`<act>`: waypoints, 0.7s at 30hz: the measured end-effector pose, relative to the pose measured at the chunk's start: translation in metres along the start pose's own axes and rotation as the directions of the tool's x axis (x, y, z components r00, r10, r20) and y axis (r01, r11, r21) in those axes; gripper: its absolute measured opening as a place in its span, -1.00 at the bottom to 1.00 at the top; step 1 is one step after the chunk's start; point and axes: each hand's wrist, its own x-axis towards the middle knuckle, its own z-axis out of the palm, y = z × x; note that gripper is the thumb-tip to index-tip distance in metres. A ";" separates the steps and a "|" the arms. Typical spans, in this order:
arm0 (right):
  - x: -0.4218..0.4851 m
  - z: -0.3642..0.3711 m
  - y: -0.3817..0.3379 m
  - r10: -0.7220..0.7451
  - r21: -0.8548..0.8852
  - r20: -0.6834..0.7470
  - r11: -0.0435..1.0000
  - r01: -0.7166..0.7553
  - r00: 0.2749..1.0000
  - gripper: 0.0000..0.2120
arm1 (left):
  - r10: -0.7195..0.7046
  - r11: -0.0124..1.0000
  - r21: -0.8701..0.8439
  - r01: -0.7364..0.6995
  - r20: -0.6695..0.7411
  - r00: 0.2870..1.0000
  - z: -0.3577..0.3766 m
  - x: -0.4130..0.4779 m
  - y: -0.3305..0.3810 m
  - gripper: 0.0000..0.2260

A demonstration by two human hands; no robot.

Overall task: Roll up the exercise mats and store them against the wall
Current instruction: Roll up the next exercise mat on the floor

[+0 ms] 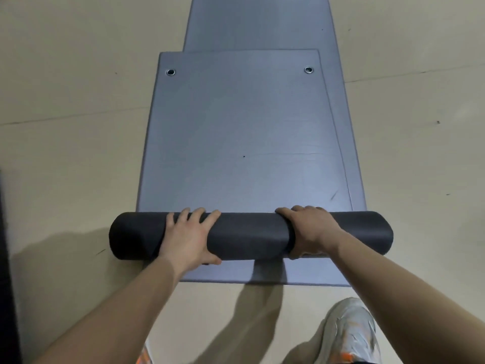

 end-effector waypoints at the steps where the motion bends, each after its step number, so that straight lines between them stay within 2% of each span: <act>1: -0.006 0.007 -0.001 0.019 -0.029 -0.076 0.999 -0.021 0.997 0.05 | 0.007 0.999 -0.046 -0.005 0.030 1.000 -0.008 0.009 -0.005 0.03; 3: -0.021 0.029 -0.005 0.027 -0.111 -0.214 0.992 -0.051 0.977 0.20 | 0.036 0.988 -0.156 -0.017 0.118 0.992 -0.028 0.033 -0.014 0.04; 5: -0.024 0.050 -0.006 0.010 -0.152 -0.256 0.987 -0.050 0.967 0.35 | 0.053 0.972 -0.236 -0.004 0.201 0.978 -0.039 0.051 -0.019 0.05; 7: -0.008 0.048 -0.001 0.016 -0.175 -0.252 0.983 -0.062 0.968 0.41 | 0.026 0.974 -0.226 0.011 0.160 0.987 -0.037 0.053 -0.023 0.06; 9: 0.022 0.024 0.010 0.003 -0.145 -0.238 0.989 -0.038 0.971 0.37 | -0.055 0.989 -0.137 0.062 0.052 0.997 -0.025 0.046 -0.029 0.13; 12: 0.061 -0.024 0.025 -0.041 -0.066 -0.115 0.997 0.033 0.992 0.31 | -0.100 0.990 0.104 0.099 0.004 0.995 -0.008 0.040 -0.034 0.29; 13: 0.064 -0.033 0.027 -0.030 -0.059 -0.114 0.998 0.023 0.993 0.30 | -0.098 0.991 0.084 0.100 -0.026 0.995 -0.010 0.048 -0.035 0.26; 16: 0.054 -0.027 0.029 0.044 -0.061 -0.231 0.996 -0.060 0.972 0.28 | -0.066 0.997 -0.054 0.062 -0.077 0.995 -0.028 0.077 -0.045 0.14; 19: 0.046 -0.012 0.025 0.004 -0.248 -0.205 0.967 -0.056 0.979 0.37 | -0.015 0.994 -0.111 0.011 -0.035 0.999 -0.047 0.087 -0.052 0.08; 21: 0.052 -0.017 0.025 0.018 -0.259 -0.225 0.963 -0.078 0.974 0.23 | -0.024 0.988 -0.154 0.021 -0.013 1.000 -0.054 0.089 -0.051 0.04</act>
